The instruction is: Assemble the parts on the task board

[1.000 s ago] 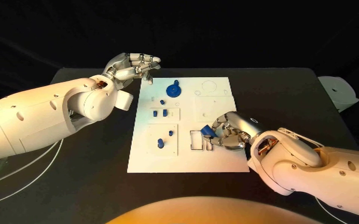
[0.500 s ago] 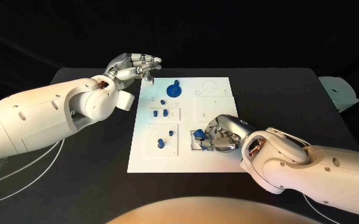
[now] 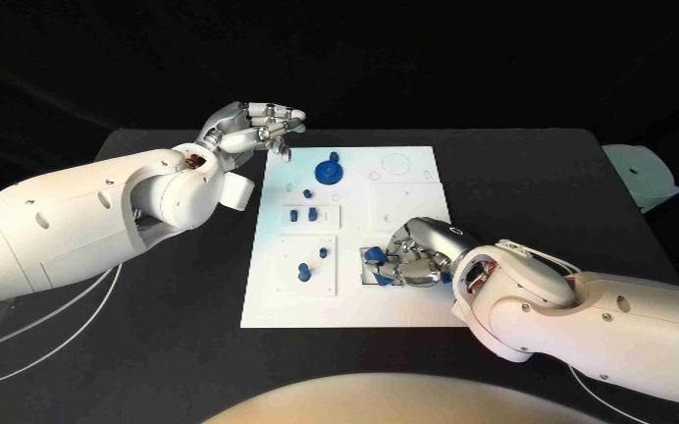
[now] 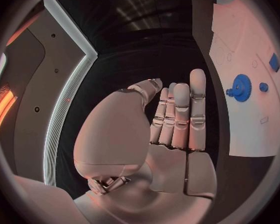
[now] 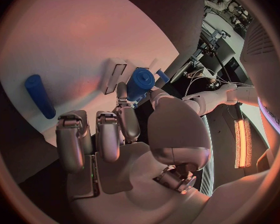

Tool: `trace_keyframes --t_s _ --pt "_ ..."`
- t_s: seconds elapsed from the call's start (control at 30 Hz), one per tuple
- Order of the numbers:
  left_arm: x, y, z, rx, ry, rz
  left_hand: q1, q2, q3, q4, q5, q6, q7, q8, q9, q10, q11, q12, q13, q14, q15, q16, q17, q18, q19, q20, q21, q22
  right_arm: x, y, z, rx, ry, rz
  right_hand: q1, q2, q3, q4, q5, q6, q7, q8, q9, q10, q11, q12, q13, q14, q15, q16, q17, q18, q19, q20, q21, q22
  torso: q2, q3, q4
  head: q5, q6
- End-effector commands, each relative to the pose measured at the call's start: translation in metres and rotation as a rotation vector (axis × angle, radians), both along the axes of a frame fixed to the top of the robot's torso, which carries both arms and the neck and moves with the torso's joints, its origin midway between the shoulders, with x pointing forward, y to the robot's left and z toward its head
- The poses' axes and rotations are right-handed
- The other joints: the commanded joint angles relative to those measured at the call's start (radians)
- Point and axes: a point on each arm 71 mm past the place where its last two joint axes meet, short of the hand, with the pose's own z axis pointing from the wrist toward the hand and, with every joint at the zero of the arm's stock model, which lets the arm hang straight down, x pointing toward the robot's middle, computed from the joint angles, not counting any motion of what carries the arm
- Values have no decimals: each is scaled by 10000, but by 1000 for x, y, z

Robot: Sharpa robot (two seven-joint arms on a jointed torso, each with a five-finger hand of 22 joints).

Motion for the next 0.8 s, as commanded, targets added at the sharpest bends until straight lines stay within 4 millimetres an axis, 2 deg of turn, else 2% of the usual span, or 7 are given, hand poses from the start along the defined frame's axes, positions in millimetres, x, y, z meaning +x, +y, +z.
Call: trace_keyframes --t_s 0.03,0.07,0.13,0.33,0.63,0.73,0.8 --pt "-1 -2 1 -127 6 -159 -89 1 38 14 -28 -90 10 32 14 -51 7 34 13 -49 9 -11 -16 67 -36 8 -54 -13 0 2 -1 -311 -135 156 -327 29 -290 9 -846 -94 -8 75 -3 58 19 -80 603 857 -50 31 1681 -67 1045 -93 54 2630 8 8 9 14 16" --pt "-1 -2 1 -126 7 -158 -89 1 38 14 -28 -90 10 32 14 -51 7 34 13 -49 9 -11 -16 67 -36 8 -54 -13 1 2 -1 -307 -146 162 -454 26 -466 11 -1259 -105 -1 102 9 53 13 -108 604 856 -44 29 1676 -67 1045 -93 54 2630 6 9 12 14 17" --pt "-1 -1 1 -122 11 -155 -89 1 38 14 -28 -90 10 32 14 -51 7 34 13 -49 9 -11 -16 67 -36 8 -54 -13 1 3 -1 -292 -175 172 -618 75 -763 15 -1610 -135 4 140 23 44 21 -156 605 857 -40 28 1678 -67 1045 -88 54 2630 2 10 15 12 13" --pt "-1 -1 0 -112 26 -145 -89 1 38 14 -28 -90 10 32 14 -51 7 34 13 -49 9 -11 -16 67 -36 8 -54 -13 1 5 0 -225 -291 173 -756 178 -1488 15 -2010 -208 24 201 39 7 37 -303 578 853 -24 20 1664 -67 1045 -73 54 2630 7 9 -11 28 14" --pt "-1 0 0 -105 46 -151 -89 1 38 14 -28 -90 10 32 14 -51 7 34 13 -49 9 -11 -16 67 -36 8 -54 -13 0 4 4 -116 -694 142 -874 319 -2199 21 -2126 -258 37 245 39 -13 48 -401 567 852 -12 15 1661 -67 1045 -61 54 2630 -1 12 -6 4 40" --pt "-1 0 0 -101 55 -155 -107 4 37 22 -28 -98 12 35 17 -65 9 47 15 -51 11 -9 -23 66 -35 10 -60 -17 -3 3 8 91 -881 188 -717 510 -2302 8 -2052 -244 30 275 40 26 40 -334 622 864 -14 37 1714 -67 1045 -61 54 2630 1 12 2 -16 51" --pt "-1 1 0 -96 61 -153 -107 4 37 22 -28 -98 12 35 17 -65 9 47 15 -51 11 -9 -23 66 -35 10 -60 -17 -5 3 10 230 -982 280 -296 631 -2411 -4 -1912 -230 14 311 38 73 28 -256 688 878 -24 65 1780 -67 1045 -68 54 2630 2 10 -2 -18 64"
